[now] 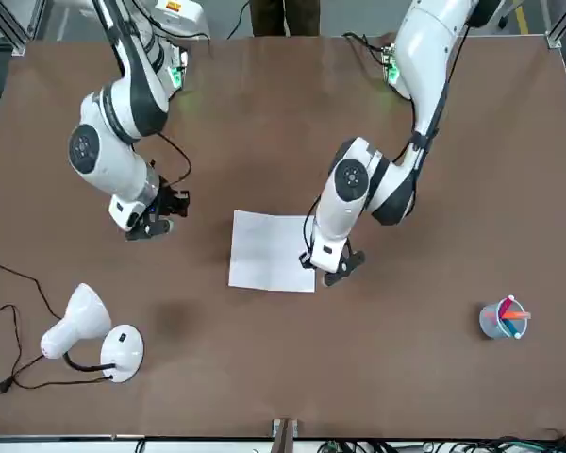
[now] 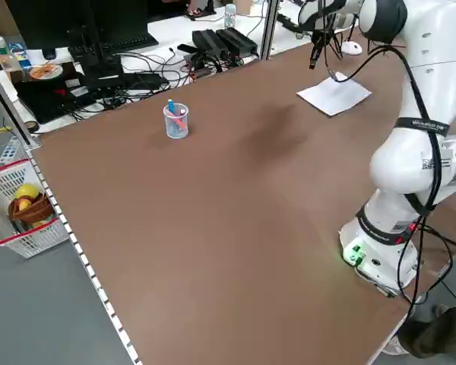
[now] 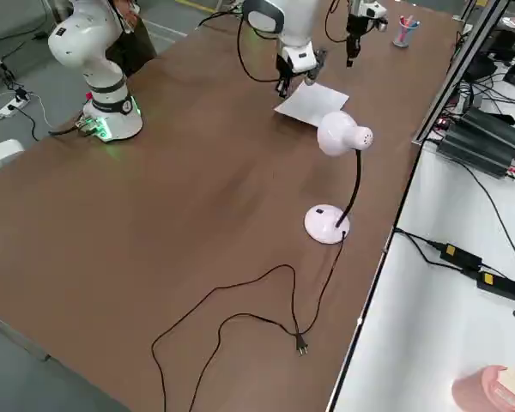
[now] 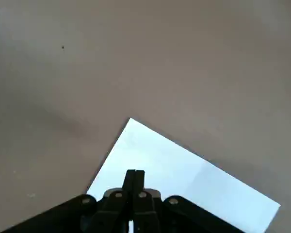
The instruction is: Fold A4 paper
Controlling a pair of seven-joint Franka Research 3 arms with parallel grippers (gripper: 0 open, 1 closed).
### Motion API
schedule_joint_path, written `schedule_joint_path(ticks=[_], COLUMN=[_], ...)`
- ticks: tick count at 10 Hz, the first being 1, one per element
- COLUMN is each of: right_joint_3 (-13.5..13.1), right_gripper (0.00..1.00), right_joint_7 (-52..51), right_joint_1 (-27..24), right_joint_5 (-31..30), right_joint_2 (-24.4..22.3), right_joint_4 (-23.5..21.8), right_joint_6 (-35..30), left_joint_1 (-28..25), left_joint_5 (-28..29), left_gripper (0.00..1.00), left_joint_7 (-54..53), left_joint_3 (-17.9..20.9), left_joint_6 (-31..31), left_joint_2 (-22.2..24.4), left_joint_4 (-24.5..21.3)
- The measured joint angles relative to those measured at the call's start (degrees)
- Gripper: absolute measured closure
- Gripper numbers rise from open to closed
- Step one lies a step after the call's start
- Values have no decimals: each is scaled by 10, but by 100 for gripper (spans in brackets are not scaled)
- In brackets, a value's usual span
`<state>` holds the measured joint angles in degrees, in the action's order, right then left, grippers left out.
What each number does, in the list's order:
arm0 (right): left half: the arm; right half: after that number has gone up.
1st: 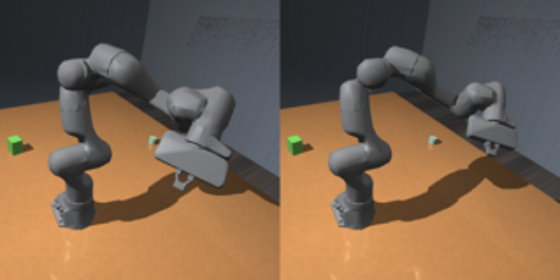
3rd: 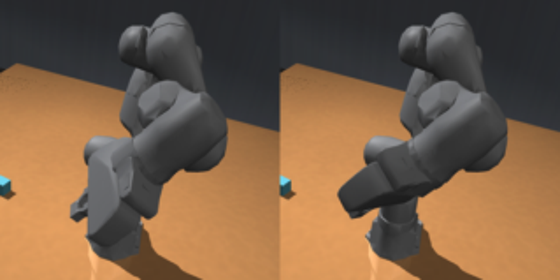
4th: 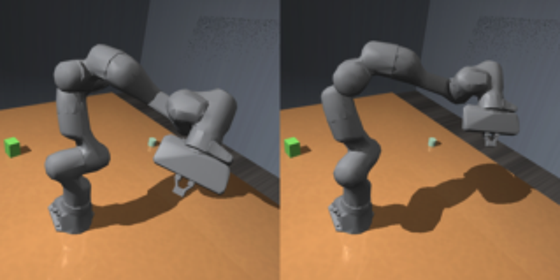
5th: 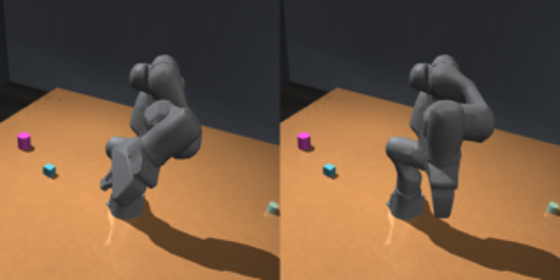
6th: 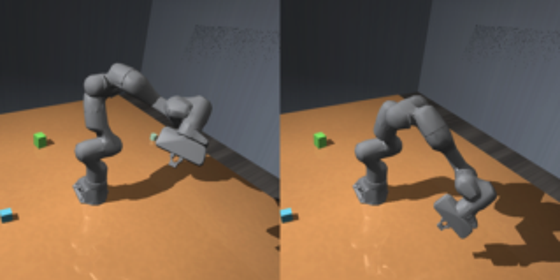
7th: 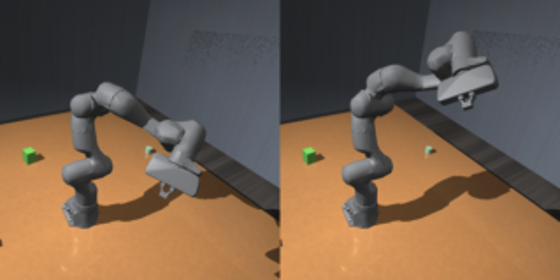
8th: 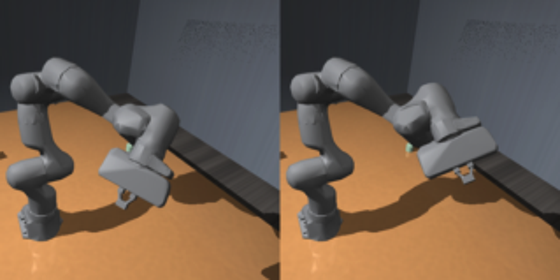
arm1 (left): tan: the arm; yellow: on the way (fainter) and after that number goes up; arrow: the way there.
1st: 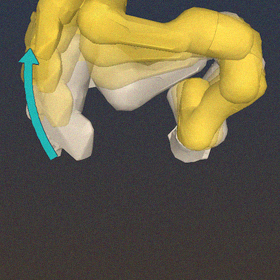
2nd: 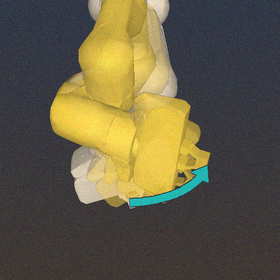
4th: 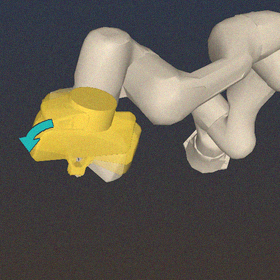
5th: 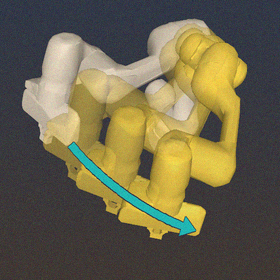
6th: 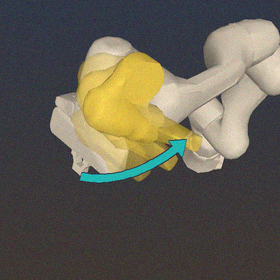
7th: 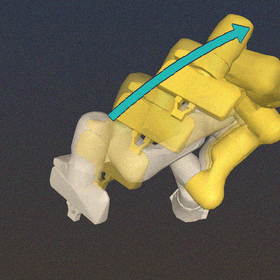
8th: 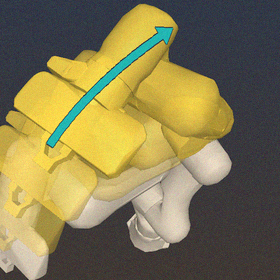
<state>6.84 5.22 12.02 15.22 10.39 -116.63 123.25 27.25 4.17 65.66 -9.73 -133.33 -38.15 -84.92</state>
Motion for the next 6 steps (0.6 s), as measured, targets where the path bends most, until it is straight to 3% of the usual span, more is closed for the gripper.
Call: schedule_joint_path(ticks=[6], right_joint_3=[1], right_gripper=[98], right_joint_7=[-8], right_joint_1=[52], right_joint_5=[40], right_joint_2=[105], right_joint_4=[0], right_joint_6=[131], left_joint_1=[12], left_joint_5=[30], left_gripper=[99], left_joint_7=[8], left_joint_3=[14], left_joint_6=[-78], left_joint_2=[-63], left_joint_4=[8])
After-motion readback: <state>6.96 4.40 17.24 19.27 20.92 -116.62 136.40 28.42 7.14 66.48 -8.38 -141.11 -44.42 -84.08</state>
